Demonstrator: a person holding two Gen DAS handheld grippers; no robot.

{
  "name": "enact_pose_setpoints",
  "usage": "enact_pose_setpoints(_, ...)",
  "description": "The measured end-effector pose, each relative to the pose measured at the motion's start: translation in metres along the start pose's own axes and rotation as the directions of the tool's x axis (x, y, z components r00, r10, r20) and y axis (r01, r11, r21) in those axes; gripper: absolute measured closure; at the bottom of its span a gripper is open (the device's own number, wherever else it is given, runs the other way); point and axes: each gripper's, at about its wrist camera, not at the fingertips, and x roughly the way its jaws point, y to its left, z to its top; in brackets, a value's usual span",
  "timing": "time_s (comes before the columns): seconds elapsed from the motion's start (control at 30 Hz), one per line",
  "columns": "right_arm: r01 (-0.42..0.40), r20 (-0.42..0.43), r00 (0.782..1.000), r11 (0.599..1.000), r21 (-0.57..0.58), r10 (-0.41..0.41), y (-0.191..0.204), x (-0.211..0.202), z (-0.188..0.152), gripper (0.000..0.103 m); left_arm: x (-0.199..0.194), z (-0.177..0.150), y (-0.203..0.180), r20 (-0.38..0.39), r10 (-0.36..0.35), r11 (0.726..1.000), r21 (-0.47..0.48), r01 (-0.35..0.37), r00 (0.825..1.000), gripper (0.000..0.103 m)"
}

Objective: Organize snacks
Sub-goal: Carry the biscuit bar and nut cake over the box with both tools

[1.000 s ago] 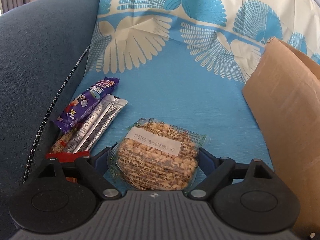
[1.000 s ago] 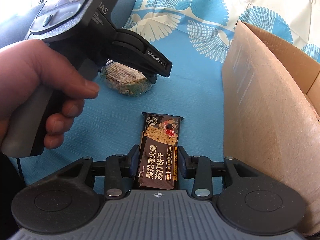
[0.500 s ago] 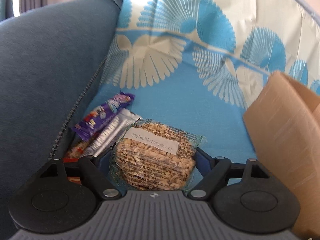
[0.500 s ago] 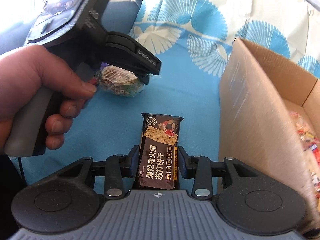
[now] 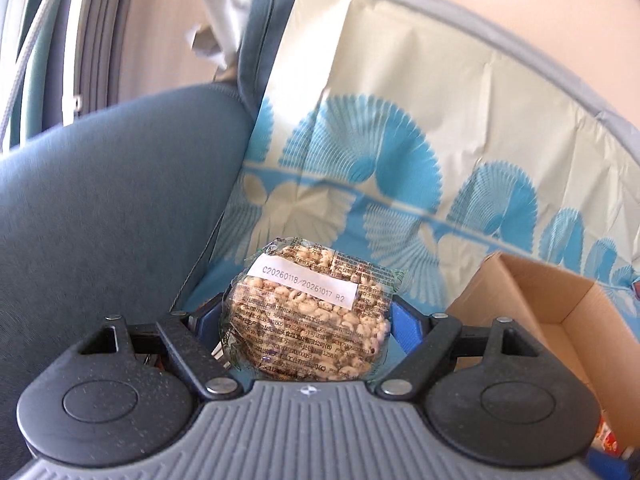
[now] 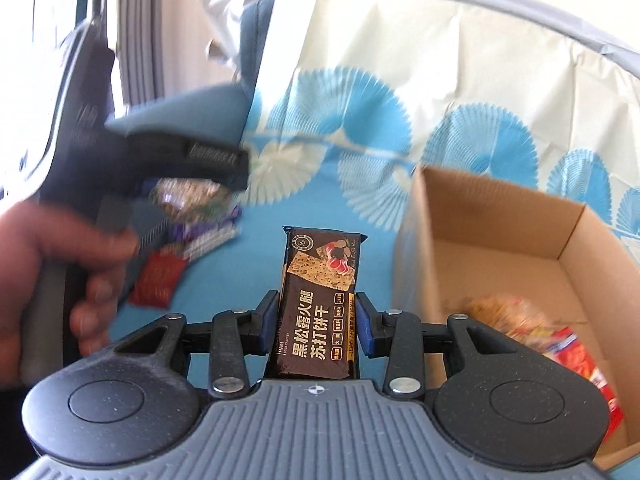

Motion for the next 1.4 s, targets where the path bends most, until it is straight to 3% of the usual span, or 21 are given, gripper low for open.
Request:
enact_pose_setpoints(0.17, 0.028, 0.09, 0.995, 0.999, 0.037, -0.031, -0.043, -0.024, 0.031, 0.062, -0.016, 0.009, -0.022, 0.045, -0.035, 0.999, 0.01, 0.035, 0.998, 0.017)
enact_pose_setpoints(0.33, 0.127, 0.169, 0.977, 0.991, 0.037, -0.131, -0.103, -0.037, 0.048, 0.062, -0.023, 0.012, -0.056, 0.08, -0.086, 0.995, 0.05, 0.082, 0.993, 0.017)
enact_pose_setpoints(0.47, 0.216, 0.161, 0.961, 0.974, 0.073, -0.225, -0.145, -0.038, 0.04, 0.062, -0.028, 0.012, -0.088, 0.1, -0.129, 0.989, 0.088, 0.121, 0.987, 0.017)
enact_pose_setpoints(0.63, 0.269, 0.095, 0.954, 0.95, 0.156, -0.286, -0.18, -0.031, 0.023, 0.062, -0.029, 0.002, -0.13, 0.089, -0.192, 0.976, 0.125, 0.18, 0.977, 0.017)
enact_pose_setpoints(1.0, 0.338, 0.031, 0.937, 0.928, 0.159, -0.347, -0.202, -0.023, 0.009, 0.062, -0.024, -0.028, -0.204, 0.043, -0.337, 0.925, 0.202, 0.323, 0.94, 0.017)
enact_pose_setpoints(1.4, 0.357, 0.013, 0.932, 0.924, 0.138, -0.362, -0.202, -0.019, 0.008, 0.062, -0.011, -0.032, -0.219, -0.005, -0.383, 0.908, 0.183, 0.377, 0.924, 0.017)
